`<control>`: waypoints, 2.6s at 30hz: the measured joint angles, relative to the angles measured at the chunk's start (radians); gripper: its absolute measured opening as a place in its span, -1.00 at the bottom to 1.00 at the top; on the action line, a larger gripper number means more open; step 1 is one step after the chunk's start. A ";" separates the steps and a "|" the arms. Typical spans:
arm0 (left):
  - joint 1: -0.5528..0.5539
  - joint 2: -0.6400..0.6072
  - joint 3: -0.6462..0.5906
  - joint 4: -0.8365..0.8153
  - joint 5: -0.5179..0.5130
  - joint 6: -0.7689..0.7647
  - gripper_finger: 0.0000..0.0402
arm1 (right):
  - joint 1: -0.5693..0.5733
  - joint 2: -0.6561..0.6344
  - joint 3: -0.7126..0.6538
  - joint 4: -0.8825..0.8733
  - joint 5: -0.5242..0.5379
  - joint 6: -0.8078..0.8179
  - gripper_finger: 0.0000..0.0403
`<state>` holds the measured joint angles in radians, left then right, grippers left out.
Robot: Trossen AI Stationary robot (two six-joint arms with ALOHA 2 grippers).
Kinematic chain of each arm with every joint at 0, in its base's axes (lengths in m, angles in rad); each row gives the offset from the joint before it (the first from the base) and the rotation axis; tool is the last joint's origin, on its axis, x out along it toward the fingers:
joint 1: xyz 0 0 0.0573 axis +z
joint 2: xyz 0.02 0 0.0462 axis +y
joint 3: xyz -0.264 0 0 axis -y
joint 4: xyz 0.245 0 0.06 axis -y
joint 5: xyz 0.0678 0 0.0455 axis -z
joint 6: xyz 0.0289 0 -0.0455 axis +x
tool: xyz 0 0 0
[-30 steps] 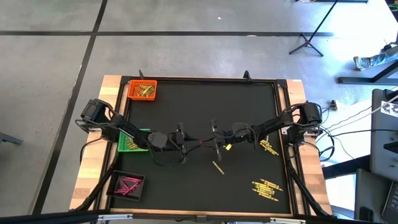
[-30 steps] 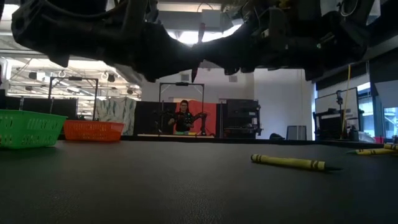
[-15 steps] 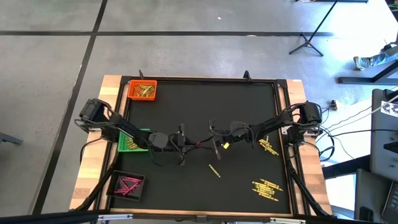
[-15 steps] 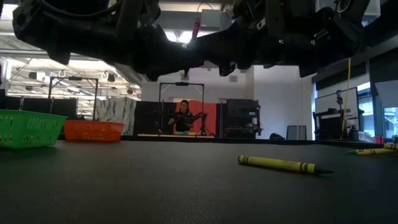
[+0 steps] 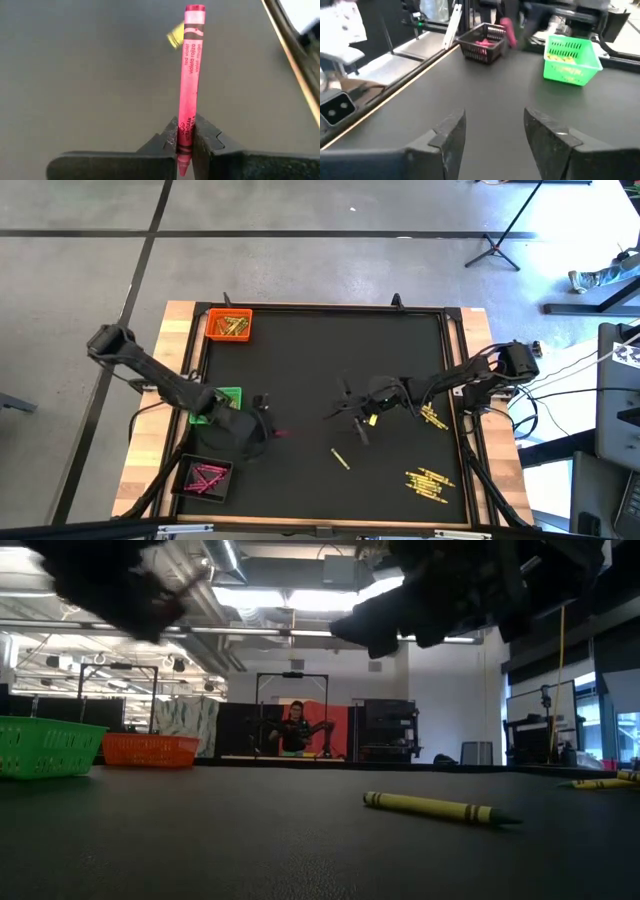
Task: Sort crayons
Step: Put the pink crayon into the black bin, then put the green crayon into the orange bin
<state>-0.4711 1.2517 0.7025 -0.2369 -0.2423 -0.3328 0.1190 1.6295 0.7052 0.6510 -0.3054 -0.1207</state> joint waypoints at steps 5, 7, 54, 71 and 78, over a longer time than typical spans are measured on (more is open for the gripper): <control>-0.106 -0.017 0.081 -0.324 0.083 -0.256 -0.95 | -0.002 0.004 0.000 -0.028 0.065 -0.001 -0.01; -0.148 -0.014 0.098 -0.389 0.135 -0.375 -0.95 | -0.002 0.004 0.000 -0.046 0.086 -0.005 -0.01; -0.627 0.192 0.106 -0.475 0.392 -1.242 -0.54 | -0.001 0.005 0.000 -0.070 0.096 -0.018 -0.01; -0.497 -0.020 0.203 -0.333 -0.360 -0.772 -0.52 | 0.127 0.005 0.000 -0.151 0.162 0.122 -0.01; -0.399 0.050 0.203 -0.248 -0.397 -0.564 -0.52 | 0.260 0.044 0.001 -0.154 0.339 0.219 -0.01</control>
<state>-0.8697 1.3014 0.9054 -0.4846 -0.6393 -0.8965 0.3790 1.6737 0.7063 0.4972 0.0336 0.0987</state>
